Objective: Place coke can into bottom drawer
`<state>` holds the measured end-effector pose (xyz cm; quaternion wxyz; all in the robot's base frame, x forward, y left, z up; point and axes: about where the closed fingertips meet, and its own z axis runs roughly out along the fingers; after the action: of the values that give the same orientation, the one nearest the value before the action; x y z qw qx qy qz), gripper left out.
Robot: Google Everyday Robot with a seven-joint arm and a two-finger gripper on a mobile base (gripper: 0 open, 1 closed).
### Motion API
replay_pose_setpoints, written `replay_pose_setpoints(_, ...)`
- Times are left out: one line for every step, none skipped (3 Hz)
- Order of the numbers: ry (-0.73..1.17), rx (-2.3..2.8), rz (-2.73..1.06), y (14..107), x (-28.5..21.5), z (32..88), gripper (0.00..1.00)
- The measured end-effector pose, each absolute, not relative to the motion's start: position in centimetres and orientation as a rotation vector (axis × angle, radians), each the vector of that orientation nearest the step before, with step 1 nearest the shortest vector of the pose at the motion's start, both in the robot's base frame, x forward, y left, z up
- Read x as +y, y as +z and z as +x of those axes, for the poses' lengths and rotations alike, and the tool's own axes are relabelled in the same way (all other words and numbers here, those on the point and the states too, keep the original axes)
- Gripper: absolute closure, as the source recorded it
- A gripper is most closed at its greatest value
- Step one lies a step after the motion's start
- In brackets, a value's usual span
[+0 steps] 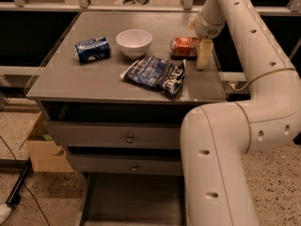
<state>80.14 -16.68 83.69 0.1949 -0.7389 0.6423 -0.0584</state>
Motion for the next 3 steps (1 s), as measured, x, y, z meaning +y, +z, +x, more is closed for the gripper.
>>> replay_pose_setpoints(-0.165, 1.799, -2.070, 83.61, -16.60, 80.26, 0.00)
replay_pose_setpoints(-0.165, 1.799, -2.070, 83.61, -16.60, 80.26, 0.18)
replay_pose_setpoints(-0.165, 1.799, -2.070, 83.61, -16.60, 80.26, 0.41)
